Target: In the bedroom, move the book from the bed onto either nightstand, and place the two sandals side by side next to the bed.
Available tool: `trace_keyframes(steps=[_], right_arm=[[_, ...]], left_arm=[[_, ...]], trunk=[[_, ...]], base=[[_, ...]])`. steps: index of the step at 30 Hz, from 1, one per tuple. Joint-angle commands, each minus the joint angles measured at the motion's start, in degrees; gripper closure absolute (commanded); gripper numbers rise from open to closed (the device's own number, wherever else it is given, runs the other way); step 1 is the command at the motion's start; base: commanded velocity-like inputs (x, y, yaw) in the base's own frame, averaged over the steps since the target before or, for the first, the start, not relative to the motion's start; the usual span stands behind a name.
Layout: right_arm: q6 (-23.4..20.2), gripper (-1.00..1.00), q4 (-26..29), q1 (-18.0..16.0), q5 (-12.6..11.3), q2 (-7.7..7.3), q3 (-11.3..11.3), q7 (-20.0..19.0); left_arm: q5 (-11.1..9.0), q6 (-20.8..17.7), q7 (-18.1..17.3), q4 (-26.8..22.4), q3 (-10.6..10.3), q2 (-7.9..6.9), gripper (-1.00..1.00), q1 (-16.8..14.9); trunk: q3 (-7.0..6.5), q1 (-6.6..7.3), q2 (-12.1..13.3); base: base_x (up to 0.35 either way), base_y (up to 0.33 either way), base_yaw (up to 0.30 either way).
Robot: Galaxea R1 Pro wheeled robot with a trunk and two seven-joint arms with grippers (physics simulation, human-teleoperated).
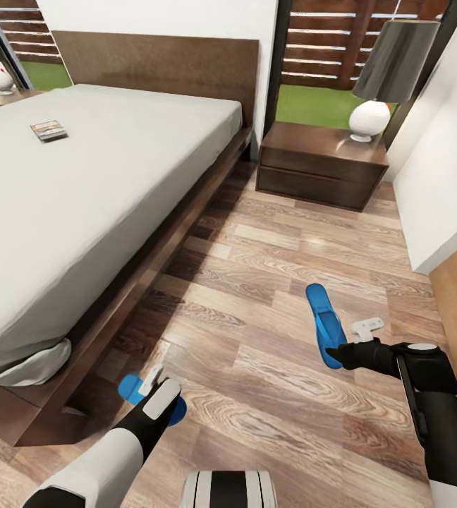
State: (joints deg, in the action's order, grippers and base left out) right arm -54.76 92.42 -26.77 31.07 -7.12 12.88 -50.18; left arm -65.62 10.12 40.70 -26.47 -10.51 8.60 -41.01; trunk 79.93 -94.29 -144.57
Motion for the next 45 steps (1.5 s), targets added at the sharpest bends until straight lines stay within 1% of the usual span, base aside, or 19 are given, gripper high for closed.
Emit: trace_keyframes(steps=[1,5,7,8,11,16,18,23,35,45], right_arm=[[-0.3,1.00,0.1,0.0,0.4,0.00,0.0,-0.7],[-0.3,1.00,0.1,0.0,0.4,0.00,0.0,-0.7],[-0.3,1.00,0.1,0.0,0.4,0.00,0.0,-0.7],[-0.3,1.00,0.1,0.0,0.4,0.02,0.0,-0.7],[-0.3,1.00,0.1,0.0,0.4,0.11,0.0,-0.7],[-0.2,1.00,0.0,-0.1,0.4,1.17,0.1,-0.7],[-0.2,1.00,0.0,-0.1,0.4,1.38,0.1,-0.7],[-0.2,1.00,0.1,-0.1,0.4,1.66,0.1,-0.7],[-0.3,1.00,0.1,-0.1,0.5,1.76,0.2,-0.7],[-0.3,1.00,0.1,-0.3,0.5,1.76,0.4,-0.7]], left_arm=[[-0.4,0.4,0.3,0.0,-0.5,-0.06,1.00,0.0],[-0.1,0.5,0.2,0.2,-0.4,-0.12,1.00,-0.2],[0.0,0.5,0.1,0.2,-0.3,-0.22,1.00,-1.5],[0.0,0.5,0.1,0.3,-0.3,-0.26,1.00,-2.7],[0.1,0.5,0.1,0.3,-0.4,-0.24,1.00,-4.0],[0.1,0.5,0.1,0.3,-0.4,-0.24,1.00,-5.3],[0.0,0.5,0.0,0.3,-0.4,-0.25,1.00,-5.7],[-0.2,0.5,0.0,0.4,-0.4,-0.25,1.00,-6.4],[-0.6,0.2,-0.2,0.3,-0.3,-0.33,1.00,-7.6],[-0.2,0.2,-0.3,0.3,-0.3,-0.34,1.00,-8.6]], trunk=[[0.27,-0.01,0.0],[1.15,-0.11,-0.1],[1.60,-0.17,-0.1],[1.82,-0.19,-0.1],[2.48,-0.27,-0.2],[3.59,-0.40,-0.2],[4.03,-0.45,-0.3],[5.14,-0.58,-0.3],[7.80,-0.89,-0.5],[10.01,-1.14,-0.6]], base=[[0.000,0.000,0.000],[0.000,0.000,0.000],[0.000,0.000,0.000],[0.000,0.000,0.000],[0.000,0.000,0.000],[0.000,0.000,0.000],[0.000,0.000,0.000],[0.000,0.000,0.000],[0.000,0.000,0.000],[0.000,0.000,0.000]])
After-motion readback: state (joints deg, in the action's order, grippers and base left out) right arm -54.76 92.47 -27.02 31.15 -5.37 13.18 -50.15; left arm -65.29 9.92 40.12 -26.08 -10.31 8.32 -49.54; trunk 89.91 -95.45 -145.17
